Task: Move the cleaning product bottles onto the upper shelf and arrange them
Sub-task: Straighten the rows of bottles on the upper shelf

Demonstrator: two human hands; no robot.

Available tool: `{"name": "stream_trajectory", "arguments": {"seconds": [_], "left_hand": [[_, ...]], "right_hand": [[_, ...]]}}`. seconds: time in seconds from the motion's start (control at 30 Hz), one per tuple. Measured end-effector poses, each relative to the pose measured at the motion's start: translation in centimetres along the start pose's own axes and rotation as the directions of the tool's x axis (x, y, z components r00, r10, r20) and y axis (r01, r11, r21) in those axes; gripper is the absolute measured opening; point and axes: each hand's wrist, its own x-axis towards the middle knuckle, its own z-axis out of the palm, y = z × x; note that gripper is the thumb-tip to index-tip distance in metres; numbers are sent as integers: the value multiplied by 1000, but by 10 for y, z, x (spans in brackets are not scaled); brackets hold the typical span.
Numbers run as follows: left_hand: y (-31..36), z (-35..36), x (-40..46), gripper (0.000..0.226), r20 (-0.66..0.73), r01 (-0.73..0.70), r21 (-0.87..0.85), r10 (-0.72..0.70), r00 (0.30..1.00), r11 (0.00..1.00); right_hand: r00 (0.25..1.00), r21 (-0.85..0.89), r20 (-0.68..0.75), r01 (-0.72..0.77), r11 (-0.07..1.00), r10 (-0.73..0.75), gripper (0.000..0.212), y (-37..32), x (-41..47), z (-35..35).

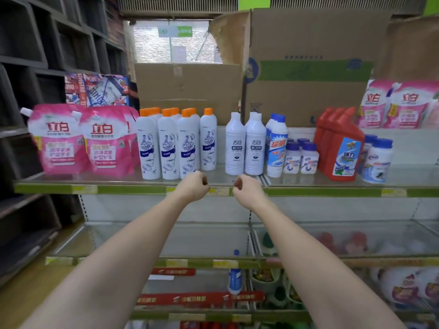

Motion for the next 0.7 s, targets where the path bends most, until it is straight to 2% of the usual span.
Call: {"name": "stream_trajectory", "arguments": {"seconds": [0.17, 0.4, 0.7], "left_hand": [[2, 3, 19, 14, -7, -29, -1, 29, 1000, 1000], [12, -5, 55, 13, -11, -69, 34, 69, 998, 997], [15, 5, 76, 14, 26, -115, 179, 112, 993, 977]], "right_hand": [[995, -56, 57, 88, 995, -84, 14, -1, 18, 13], [997, -71, 30, 68, 995, -66, 9, -2, 68, 5], [995, -98, 62, 78, 992, -72, 7, 7, 88, 12]]}}
